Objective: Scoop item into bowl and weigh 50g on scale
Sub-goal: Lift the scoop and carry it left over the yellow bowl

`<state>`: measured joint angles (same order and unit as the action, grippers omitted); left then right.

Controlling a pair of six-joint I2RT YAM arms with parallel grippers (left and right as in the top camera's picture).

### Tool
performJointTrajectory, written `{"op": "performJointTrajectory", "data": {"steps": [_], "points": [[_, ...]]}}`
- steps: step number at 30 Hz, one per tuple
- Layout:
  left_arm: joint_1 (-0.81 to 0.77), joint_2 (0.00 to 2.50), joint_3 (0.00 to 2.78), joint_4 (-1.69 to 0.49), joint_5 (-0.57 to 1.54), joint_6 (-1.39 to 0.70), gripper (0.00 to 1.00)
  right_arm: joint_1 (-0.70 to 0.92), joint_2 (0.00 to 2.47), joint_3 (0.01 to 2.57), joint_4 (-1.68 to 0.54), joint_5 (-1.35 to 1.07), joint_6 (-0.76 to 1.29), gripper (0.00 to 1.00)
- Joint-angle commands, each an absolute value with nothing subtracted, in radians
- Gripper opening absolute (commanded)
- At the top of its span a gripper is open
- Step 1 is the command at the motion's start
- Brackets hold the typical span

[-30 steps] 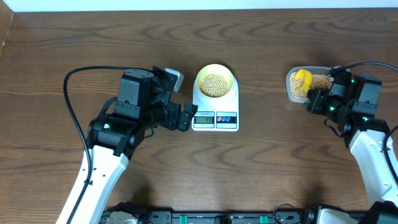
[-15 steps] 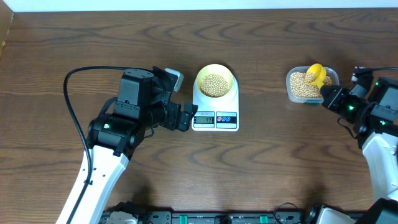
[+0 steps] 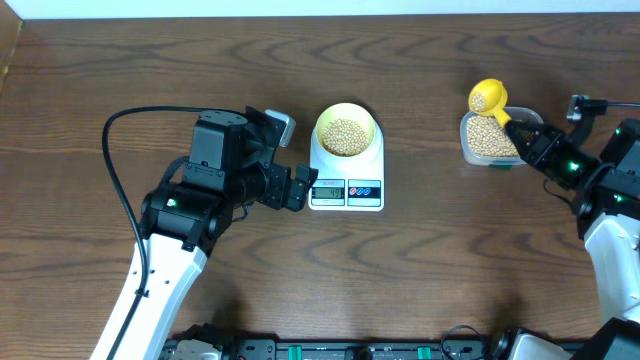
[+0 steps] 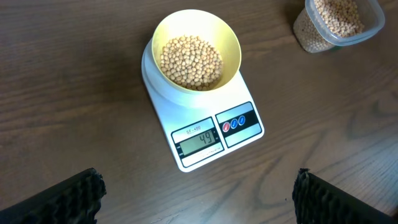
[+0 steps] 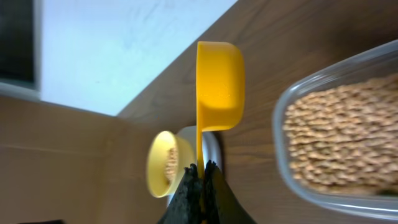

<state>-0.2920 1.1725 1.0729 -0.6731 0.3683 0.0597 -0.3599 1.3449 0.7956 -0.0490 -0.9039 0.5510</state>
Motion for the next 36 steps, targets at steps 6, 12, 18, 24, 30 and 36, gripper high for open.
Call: {"op": "performJointTrajectory", "data": {"steps": [6,12,18,24,30,36], "points": [[-0.294,1.176,1.071,-0.672,0.377,0.07,0.99,-0.234,1.327,0.797,0.04,-0.928,0.681,0.05],[-0.294,1.176,1.071,-0.672,0.377,0.07,0.99,-0.09,1.328,0.797,0.13,-0.836,0.688,0.01],[-0.294,1.176,1.071,-0.672,0.377,0.07,0.99,0.017,1.328,0.797,0.218,-0.8,0.703,0.01],[-0.294,1.176,1.071,-0.672,0.377,0.07,0.99,0.112,1.33,0.797,0.224,-0.668,0.735,0.01],[-0.294,1.176,1.071,-0.672,0.377,0.07,0.99,0.176,1.364,0.797,0.224,-0.554,0.653,0.01],[-0.294,1.176,1.071,-0.672,0.377,0.07,0.99,0.246,1.414,0.796,0.224,-0.529,0.508,0.01]]}}
